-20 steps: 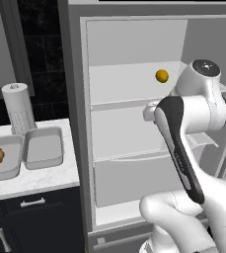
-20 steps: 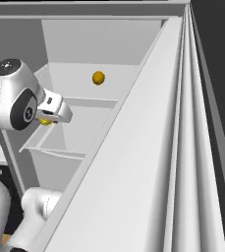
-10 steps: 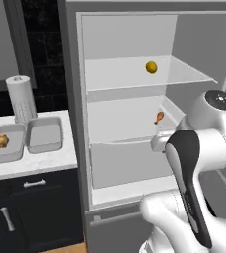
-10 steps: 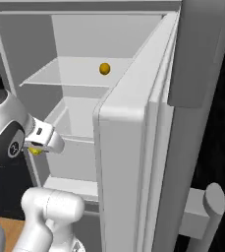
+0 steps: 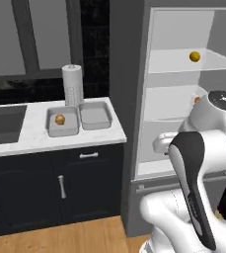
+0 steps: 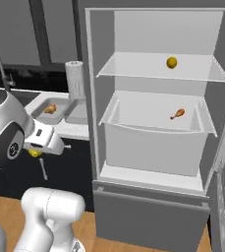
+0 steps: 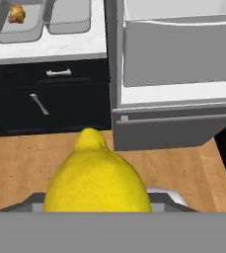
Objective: Place one lemon and one chicken drumstick in each tupperware on the nearby counter, to pack two identical lunches.
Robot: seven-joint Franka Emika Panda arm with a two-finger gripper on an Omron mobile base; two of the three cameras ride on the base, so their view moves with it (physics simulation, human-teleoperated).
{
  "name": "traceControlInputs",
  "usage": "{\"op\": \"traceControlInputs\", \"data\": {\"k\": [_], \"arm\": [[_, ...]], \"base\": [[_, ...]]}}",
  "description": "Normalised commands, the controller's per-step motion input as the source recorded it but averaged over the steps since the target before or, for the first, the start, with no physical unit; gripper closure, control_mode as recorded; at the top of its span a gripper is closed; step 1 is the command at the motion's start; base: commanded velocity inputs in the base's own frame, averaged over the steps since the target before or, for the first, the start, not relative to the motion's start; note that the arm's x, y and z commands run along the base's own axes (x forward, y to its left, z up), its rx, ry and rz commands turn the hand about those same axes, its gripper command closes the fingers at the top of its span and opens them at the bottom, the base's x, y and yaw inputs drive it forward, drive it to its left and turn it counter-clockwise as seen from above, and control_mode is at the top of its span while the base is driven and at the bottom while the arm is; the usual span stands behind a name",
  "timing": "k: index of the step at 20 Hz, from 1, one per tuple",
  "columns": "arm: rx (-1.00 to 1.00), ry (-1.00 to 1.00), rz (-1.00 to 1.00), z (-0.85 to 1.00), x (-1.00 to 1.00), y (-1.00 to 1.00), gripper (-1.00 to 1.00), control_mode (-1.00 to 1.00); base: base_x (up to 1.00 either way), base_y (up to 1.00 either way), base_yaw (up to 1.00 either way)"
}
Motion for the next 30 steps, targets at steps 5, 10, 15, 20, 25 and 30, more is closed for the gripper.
{"op": "traceControlInputs", "data": {"k": [5, 10, 15, 20, 25, 30], "arm": [[0.0, 0.0, 0.0, 0.0, 0.0, 0.0, 1.0, 1.0], [0.0, 0.0, 0.0, 0.0, 0.0, 0.0, 1.0, 1.0], [0.0, 0.0, 0.0, 0.0, 0.0, 0.0, 1.0, 1.0], [-0.01, 0.0, -0.04, -0.35, 0.53, 0.0, 1.0, -1.0], [0.0, 0.04, 0.0, -0.76, 0.66, 0.0, 1.0, -1.0], [-0.03, 0.1, -0.01, -0.68, 0.49, -0.02, 1.0, -1.0]], "base": [[0.84, 1.0, 0.05], [1.0, 0.87, -0.01], [1.0, 0.16, -0.14], [0.4, 0.0, -0.06], [0.0, 0.0, 0.0], [0.0, 0.0, 0.0]]}}
